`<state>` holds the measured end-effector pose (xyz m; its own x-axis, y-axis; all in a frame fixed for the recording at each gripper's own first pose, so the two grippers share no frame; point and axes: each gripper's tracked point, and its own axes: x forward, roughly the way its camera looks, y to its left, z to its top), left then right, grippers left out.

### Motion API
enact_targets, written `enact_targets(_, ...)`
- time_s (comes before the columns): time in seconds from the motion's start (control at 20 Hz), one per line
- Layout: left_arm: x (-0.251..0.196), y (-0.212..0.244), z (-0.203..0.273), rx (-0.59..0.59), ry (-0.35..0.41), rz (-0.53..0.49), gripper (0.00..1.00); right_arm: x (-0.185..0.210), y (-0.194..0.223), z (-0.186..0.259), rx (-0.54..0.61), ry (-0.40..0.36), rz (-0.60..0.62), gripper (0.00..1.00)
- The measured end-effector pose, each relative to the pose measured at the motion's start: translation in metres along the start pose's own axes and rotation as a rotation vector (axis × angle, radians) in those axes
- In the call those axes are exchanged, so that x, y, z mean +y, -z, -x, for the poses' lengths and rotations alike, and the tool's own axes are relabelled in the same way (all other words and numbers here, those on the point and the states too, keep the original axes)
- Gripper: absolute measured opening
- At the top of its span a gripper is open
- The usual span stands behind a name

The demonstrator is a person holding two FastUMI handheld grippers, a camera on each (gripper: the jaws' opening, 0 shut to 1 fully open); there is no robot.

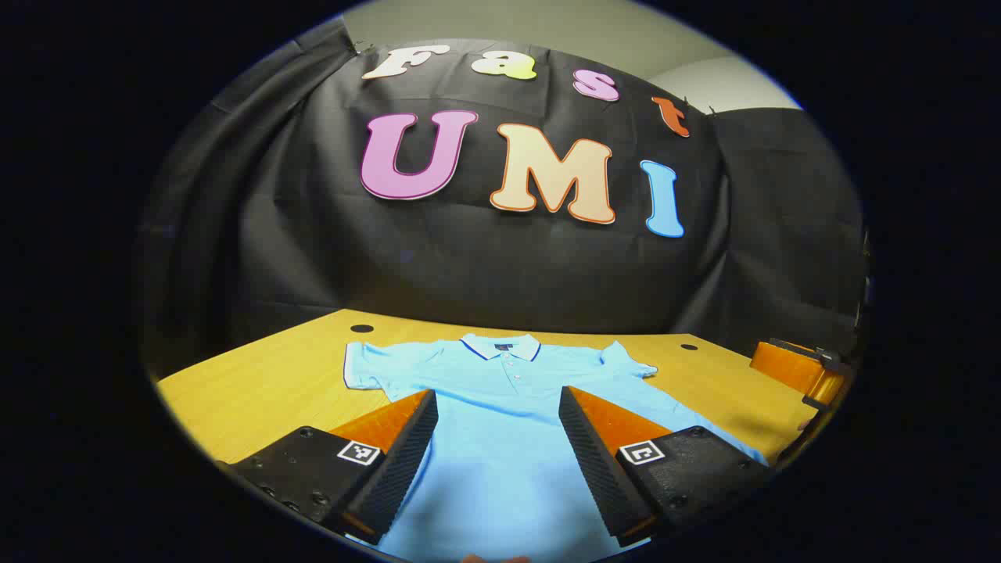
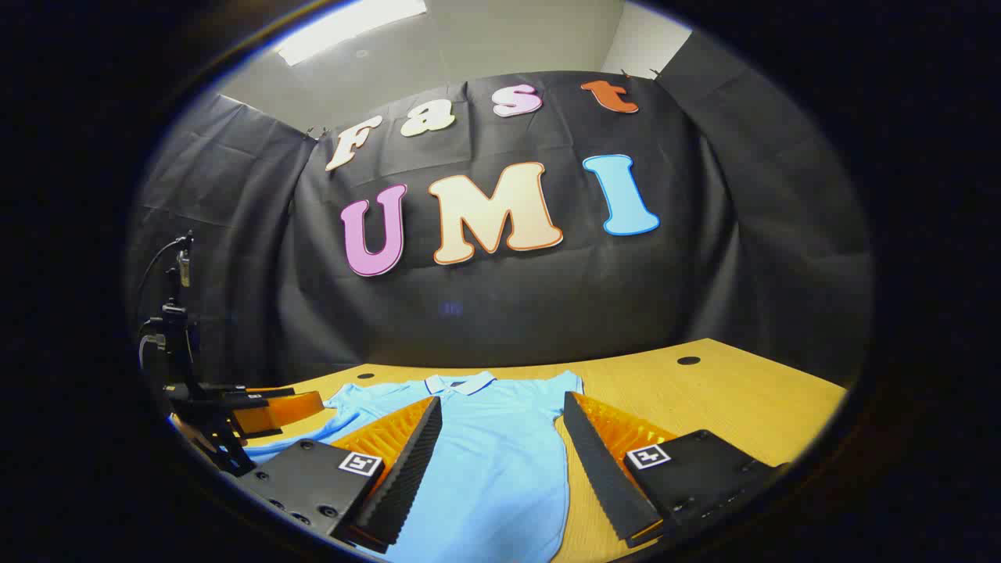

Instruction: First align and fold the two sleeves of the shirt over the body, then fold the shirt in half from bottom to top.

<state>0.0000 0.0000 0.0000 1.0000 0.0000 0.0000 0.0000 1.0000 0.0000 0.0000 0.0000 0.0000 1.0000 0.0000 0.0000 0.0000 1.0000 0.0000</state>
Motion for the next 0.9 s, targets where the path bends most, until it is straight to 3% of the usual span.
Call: enact_targets(0.9,0.0051,0.0034,0.0011,0.01,-0.001,0.004,0.95,0.0014,0.0045,0.0052,0.004,0.006,0.031,0.98)
